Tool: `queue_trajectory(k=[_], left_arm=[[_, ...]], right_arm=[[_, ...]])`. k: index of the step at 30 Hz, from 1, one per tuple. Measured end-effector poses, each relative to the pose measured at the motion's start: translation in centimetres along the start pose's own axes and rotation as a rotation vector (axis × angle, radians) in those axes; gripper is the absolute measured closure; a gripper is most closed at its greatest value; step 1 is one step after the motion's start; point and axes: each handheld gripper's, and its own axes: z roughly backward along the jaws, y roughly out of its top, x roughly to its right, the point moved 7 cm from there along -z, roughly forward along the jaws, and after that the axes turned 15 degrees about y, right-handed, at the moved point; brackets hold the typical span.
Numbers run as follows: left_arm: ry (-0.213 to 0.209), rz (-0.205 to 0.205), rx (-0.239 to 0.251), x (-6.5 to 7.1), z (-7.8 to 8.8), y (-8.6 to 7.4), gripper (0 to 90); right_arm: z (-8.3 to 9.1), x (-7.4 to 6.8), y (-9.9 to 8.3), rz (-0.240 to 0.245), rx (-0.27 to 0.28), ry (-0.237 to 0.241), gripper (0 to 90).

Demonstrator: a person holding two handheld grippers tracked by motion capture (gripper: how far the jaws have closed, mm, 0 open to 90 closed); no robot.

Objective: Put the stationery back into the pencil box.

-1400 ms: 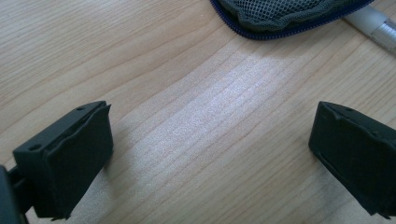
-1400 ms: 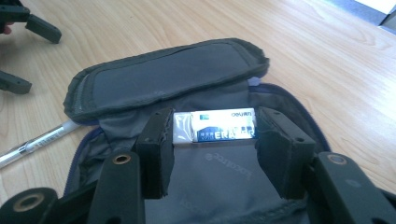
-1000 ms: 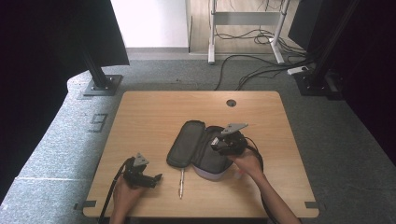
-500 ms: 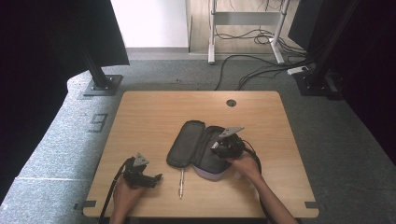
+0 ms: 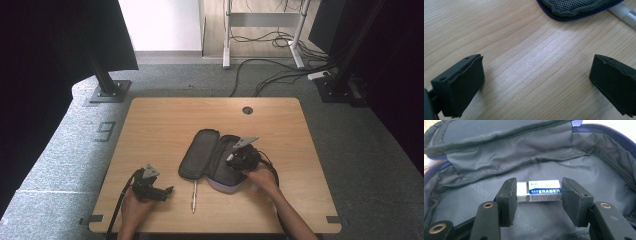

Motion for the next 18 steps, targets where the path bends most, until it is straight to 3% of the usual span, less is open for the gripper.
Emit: queue_trajectory(k=[3, 18], left_arm=[[0.0, 0.0, 0.0, 0.0, 0.0, 0.0, 0.0], [0.0, 0.0, 0.0, 0.0, 0.0, 0.0, 0.0]], right_arm=[[0.1, 0.0, 0.2, -0.008, 0.01, -0.001, 39.5], [2.3, -0.8, 1.0, 0.017, 0.034, -0.017, 30.2]])
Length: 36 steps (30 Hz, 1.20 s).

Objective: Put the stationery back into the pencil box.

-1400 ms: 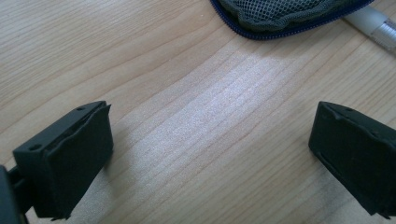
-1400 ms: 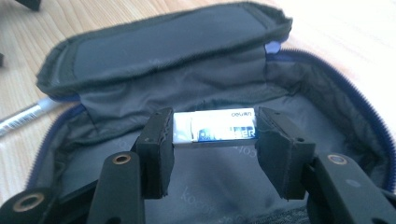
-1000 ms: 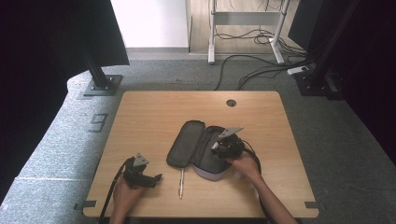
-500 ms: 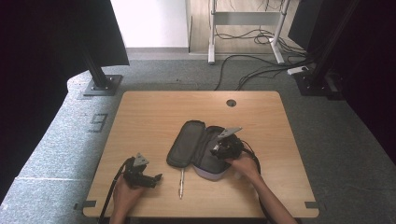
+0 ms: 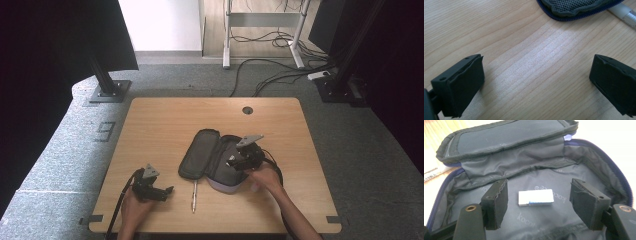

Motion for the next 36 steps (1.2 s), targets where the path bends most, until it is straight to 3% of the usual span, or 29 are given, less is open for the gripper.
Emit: queue_trajectory(k=[10, 21, 36], left_arm=[[0.0, 0.0, 0.0, 0.0, 0.0, 0.0, 0.0], [0.0, 0.0, 0.0, 0.0, 0.0, 0.0, 0.0], [0.0, -0.001, 0.0, 0.0, 0.0, 0.0, 0.0]], right_arm=[[1.9, 0.1, -0.5, -0.011, 0.008, -0.034, 23.8], [4.5, 0.6, -2.0, -0.041, 0.031, -0.073, 22.4], [7.8, 1.2, -5.3, -0.095, 0.04, -0.154, 22.4]])
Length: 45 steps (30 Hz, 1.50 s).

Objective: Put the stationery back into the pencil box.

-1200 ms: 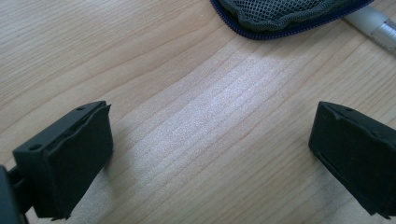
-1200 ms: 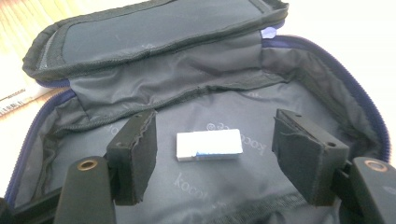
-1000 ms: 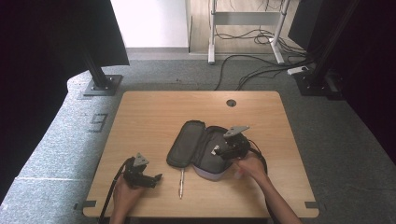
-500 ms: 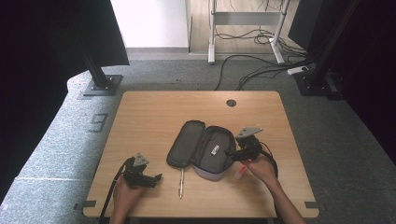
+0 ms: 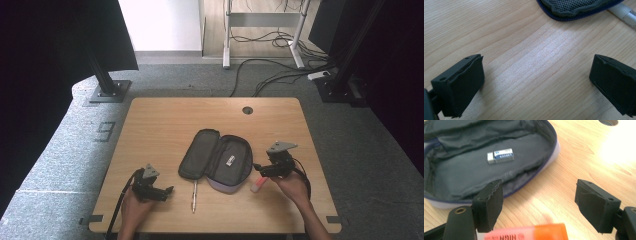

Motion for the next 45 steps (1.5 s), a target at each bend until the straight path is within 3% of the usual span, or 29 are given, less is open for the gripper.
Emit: queue_trajectory(k=[19, 45], left_arm=[[0.0, 0.0, 0.0, 0.0, 0.0, 0.0, 0.0], [0.0, 0.0, 0.0, 0.0, 0.0, 0.0, 0.0]], right_arm=[[-1.0, 0.6, -3.8, -0.05, -0.048, -0.035, 21.2], [-1.3, 0.5, -4.5, -0.05, -0.063, -0.056, 21.1]])
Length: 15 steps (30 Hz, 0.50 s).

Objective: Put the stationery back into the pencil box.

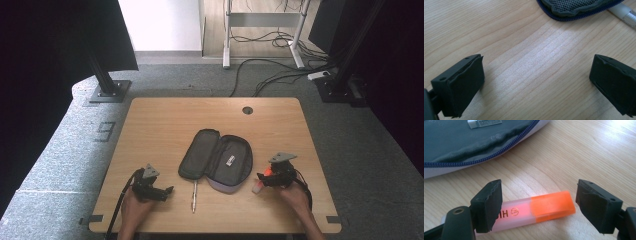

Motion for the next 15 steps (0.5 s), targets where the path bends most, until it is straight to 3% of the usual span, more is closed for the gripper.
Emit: queue_trajectory(k=[15], left_arm=[[0.0, 0.0, 0.0, 0.0, 0.0, 0.0, 0.0]], right_arm=[[1.4, 0.2, -2.0, -0.041, 0.0, -0.001, 21.2]])
